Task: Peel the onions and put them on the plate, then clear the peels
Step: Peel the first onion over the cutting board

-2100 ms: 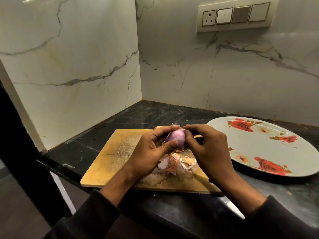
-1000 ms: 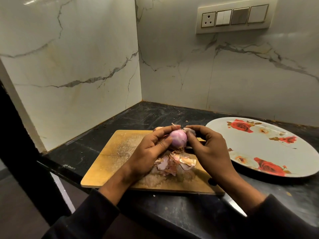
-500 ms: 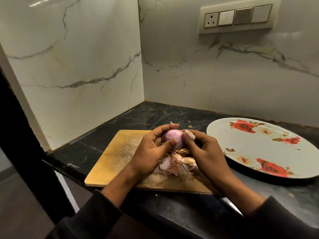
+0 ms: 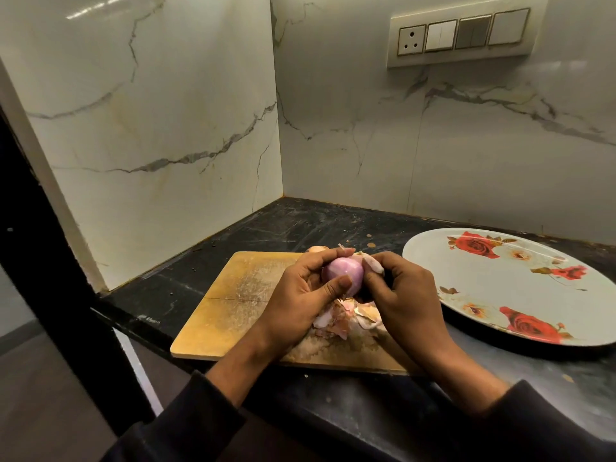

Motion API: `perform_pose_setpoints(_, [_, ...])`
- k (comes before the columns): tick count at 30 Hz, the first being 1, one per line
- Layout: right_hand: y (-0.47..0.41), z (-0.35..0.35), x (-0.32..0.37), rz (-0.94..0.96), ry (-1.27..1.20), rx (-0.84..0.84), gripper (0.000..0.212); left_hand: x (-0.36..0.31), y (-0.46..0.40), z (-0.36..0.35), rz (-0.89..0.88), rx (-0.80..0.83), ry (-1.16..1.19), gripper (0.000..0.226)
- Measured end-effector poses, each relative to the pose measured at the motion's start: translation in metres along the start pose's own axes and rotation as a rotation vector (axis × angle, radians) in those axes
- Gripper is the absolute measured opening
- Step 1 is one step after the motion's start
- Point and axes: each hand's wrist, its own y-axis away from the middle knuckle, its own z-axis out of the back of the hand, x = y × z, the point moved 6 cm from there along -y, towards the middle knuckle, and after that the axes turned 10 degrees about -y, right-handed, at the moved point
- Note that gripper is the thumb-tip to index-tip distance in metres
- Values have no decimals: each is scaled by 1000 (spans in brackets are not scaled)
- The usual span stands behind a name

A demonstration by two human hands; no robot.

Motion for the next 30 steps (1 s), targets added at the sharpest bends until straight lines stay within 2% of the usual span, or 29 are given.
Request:
perform_pose_setpoints(3, [0, 0, -3, -32, -47, -4, 15, 3, -1, 1, 21, 3, -1, 40])
perform_pose_setpoints(8, [3, -2, -11, -181, -305, 23, 15, 2, -1, 1, 43, 6, -12, 42])
perform_pose_setpoints(13, [1, 6, -10, -124, -190, -48, 13, 1, 1, 2, 51, 0, -22, 34])
perform_pose_setpoints(18, [0, 8, -10, -95, -158, -100, 10, -1, 2, -4, 61, 33, 22, 36])
perform_pose_setpoints(23, [0, 4, -15, -168, -196, -102, 15, -4, 3, -4, 28, 46, 14, 40])
perform_pose_setpoints(27, [0, 8, -23, -331, -345, -135, 20, 1, 4, -1, 78, 51, 95, 40])
perform_pose_setpoints(30, [-3, 12, -14, -187, -8, -102, 17, 3, 2, 1, 101, 17, 153, 38])
